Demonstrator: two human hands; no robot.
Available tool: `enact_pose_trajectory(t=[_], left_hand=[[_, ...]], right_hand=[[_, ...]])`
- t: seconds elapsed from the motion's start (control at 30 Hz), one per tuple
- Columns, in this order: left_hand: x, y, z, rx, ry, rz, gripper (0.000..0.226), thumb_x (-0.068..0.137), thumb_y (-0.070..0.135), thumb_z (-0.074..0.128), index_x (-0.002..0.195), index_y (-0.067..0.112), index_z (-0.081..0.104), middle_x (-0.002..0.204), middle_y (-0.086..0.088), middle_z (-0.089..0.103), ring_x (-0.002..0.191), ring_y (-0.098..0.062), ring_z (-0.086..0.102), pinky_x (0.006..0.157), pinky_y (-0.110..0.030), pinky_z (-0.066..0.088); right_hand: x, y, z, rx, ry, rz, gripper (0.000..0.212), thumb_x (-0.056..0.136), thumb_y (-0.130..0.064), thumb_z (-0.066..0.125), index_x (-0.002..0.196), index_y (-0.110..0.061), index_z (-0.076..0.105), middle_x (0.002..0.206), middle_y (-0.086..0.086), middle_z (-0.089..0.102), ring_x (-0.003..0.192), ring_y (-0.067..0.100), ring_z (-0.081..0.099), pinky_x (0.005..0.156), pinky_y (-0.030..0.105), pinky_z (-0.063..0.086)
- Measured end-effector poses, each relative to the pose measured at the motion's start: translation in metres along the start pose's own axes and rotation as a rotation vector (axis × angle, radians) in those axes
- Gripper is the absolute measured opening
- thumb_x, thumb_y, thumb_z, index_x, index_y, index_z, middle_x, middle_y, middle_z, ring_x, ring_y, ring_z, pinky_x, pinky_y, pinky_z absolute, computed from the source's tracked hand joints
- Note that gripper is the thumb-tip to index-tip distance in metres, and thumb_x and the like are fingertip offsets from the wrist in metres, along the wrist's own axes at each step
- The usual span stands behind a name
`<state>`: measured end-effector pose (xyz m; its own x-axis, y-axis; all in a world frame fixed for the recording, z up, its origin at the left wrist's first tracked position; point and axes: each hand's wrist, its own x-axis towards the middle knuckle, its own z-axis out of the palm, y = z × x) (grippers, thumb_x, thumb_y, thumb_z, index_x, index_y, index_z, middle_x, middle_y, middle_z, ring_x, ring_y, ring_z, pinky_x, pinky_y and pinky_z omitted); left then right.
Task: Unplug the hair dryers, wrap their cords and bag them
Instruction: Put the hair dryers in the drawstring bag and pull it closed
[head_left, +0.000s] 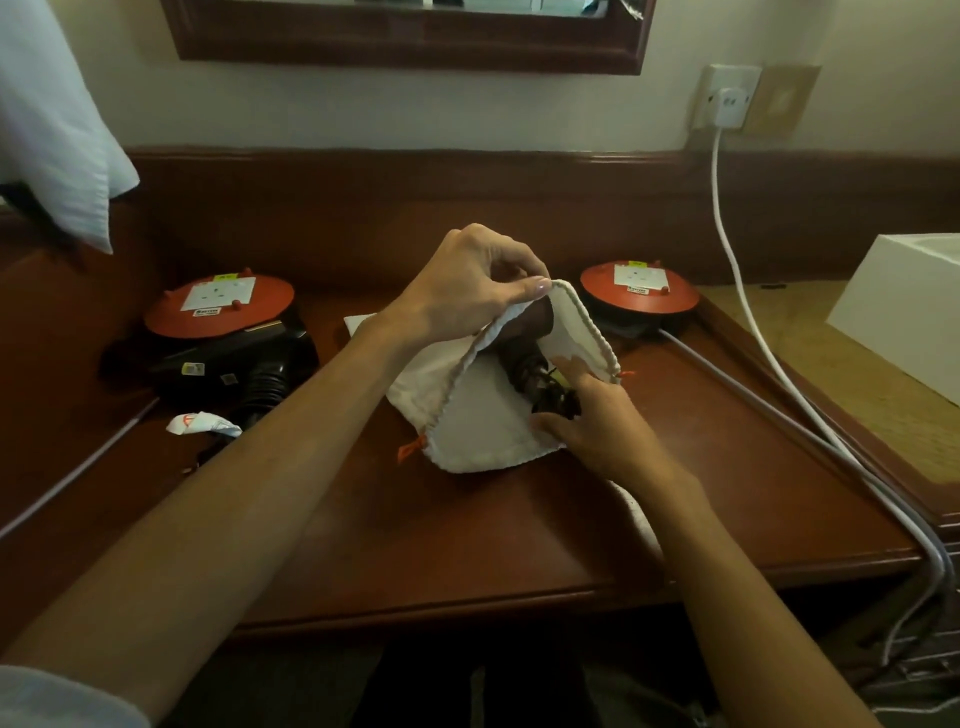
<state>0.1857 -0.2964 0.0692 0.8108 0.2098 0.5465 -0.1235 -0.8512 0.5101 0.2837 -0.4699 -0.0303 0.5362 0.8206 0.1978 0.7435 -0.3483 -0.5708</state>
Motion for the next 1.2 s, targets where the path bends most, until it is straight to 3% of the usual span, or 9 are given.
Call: enact_pose_trajectory(t=[0.2, 0.3, 0.43, 0.67, 0.8, 0.9, 1.0, 1.1, 1.2], left_hand=[[0.003, 0.007, -0.004, -0.011, -0.003, 0.025, 0.015, 0.094, 0.025, 0.074, 0.099, 0.013, 0.08, 0.089, -0.002, 0.077, 0.083, -0.016, 0.073, 0.077, -0.033, 0.063], [0.004, 0.007, -0.006, -0.007, -0.002, 0.019, 0.015, 0.094, 0.025, 0.074, 0.1, 0.013, 0.08, 0.091, -0.003, 0.077, 0.084, -0.017, 0.074, 0.078, -0.036, 0.063], [0.002, 0.004, -0.007, 0.003, -0.016, 0.009, 0.016, 0.094, 0.025, 0.074, 0.101, 0.012, 0.08, 0.092, -0.003, 0.077, 0.085, -0.016, 0.073, 0.078, -0.037, 0.063], [-0.004, -0.003, -0.011, -0.061, -0.108, -0.045, 0.018, 0.093, 0.028, 0.075, 0.102, 0.013, 0.081, 0.086, 0.002, 0.075, 0.076, -0.01, 0.071, 0.064, -0.028, 0.06], [-0.015, -0.012, -0.021, -0.146, -0.269, -0.146, 0.022, 0.092, 0.034, 0.075, 0.1, 0.014, 0.081, 0.081, -0.001, 0.075, 0.067, -0.013, 0.066, 0.051, -0.029, 0.056], [-0.023, -0.034, -0.013, -0.075, -0.227, -0.278, 0.033, 0.095, 0.048, 0.064, 0.095, 0.019, 0.08, 0.089, -0.005, 0.075, 0.077, -0.009, 0.066, 0.062, -0.032, 0.055], [-0.03, -0.063, 0.029, 0.072, -0.109, -0.486, 0.038, 0.1, 0.055, 0.055, 0.109, 0.023, 0.074, 0.114, -0.004, 0.072, 0.101, -0.017, 0.066, 0.081, -0.033, 0.048], [-0.047, -0.076, 0.082, 0.187, -0.177, -0.66, 0.061, 0.093, 0.073, 0.046, 0.136, 0.031, 0.054, 0.147, -0.009, 0.049, 0.132, -0.03, 0.049, 0.11, -0.05, 0.042], [-0.064, -0.082, 0.109, 0.332, -0.293, -0.661, 0.098, 0.078, 0.094, 0.035, 0.158, 0.039, 0.023, 0.17, -0.009, 0.012, 0.157, -0.033, 0.007, 0.126, -0.058, 0.003]], right_hand=[[0.027, 0.003, 0.017, -0.175, 0.149, 0.02, 0.049, 0.09, -0.038, 0.072, 0.126, -0.008, 0.057, 0.113, 0.015, 0.068, 0.097, 0.031, 0.066, 0.079, 0.041, 0.057], [0.039, 0.005, 0.026, -0.219, 0.265, 0.019, 0.039, 0.09, -0.034, 0.072, 0.111, -0.003, 0.06, 0.098, 0.016, 0.068, 0.084, 0.032, 0.067, 0.065, 0.036, 0.051], [0.053, 0.013, 0.028, -0.231, 0.352, 0.094, 0.03, 0.092, -0.026, 0.068, 0.11, -0.003, 0.061, 0.096, 0.019, 0.07, 0.086, 0.037, 0.069, 0.072, 0.043, 0.058], [0.048, 0.012, 0.028, -0.268, 0.292, 0.05, 0.036, 0.091, -0.028, 0.071, 0.119, -0.007, 0.061, 0.11, 0.018, 0.068, 0.099, 0.035, 0.067, 0.081, 0.049, 0.059], [0.005, -0.003, 0.0, -0.147, -0.004, -0.004, 0.034, 0.09, -0.032, 0.072, 0.122, -0.018, 0.07, 0.115, 0.0, 0.067, 0.096, 0.021, 0.067, 0.083, 0.038, 0.058], [-0.029, -0.014, -0.046, 0.004, -0.083, -0.016, 0.023, 0.094, -0.025, 0.066, 0.115, -0.023, 0.073, 0.104, -0.011, 0.073, 0.083, 0.003, 0.071, 0.075, 0.026, 0.061], [-0.025, -0.023, -0.08, 0.133, 0.16, -0.115, 0.017, 0.095, -0.016, 0.062, 0.106, -0.017, 0.074, 0.09, -0.005, 0.075, 0.074, 0.006, 0.073, 0.063, 0.023, 0.06], [0.017, -0.016, -0.077, -0.053, 0.269, -0.106, 0.027, 0.093, -0.016, 0.07, 0.12, -0.015, 0.071, 0.107, 0.0, 0.071, 0.089, 0.012, 0.068, 0.079, 0.026, 0.056], [0.058, 0.0, -0.052, -0.156, 0.034, -0.043, 0.057, 0.086, -0.028, 0.078, 0.139, -0.025, 0.056, 0.137, -0.002, 0.052, 0.117, 0.017, 0.056, 0.098, 0.034, 0.051]])
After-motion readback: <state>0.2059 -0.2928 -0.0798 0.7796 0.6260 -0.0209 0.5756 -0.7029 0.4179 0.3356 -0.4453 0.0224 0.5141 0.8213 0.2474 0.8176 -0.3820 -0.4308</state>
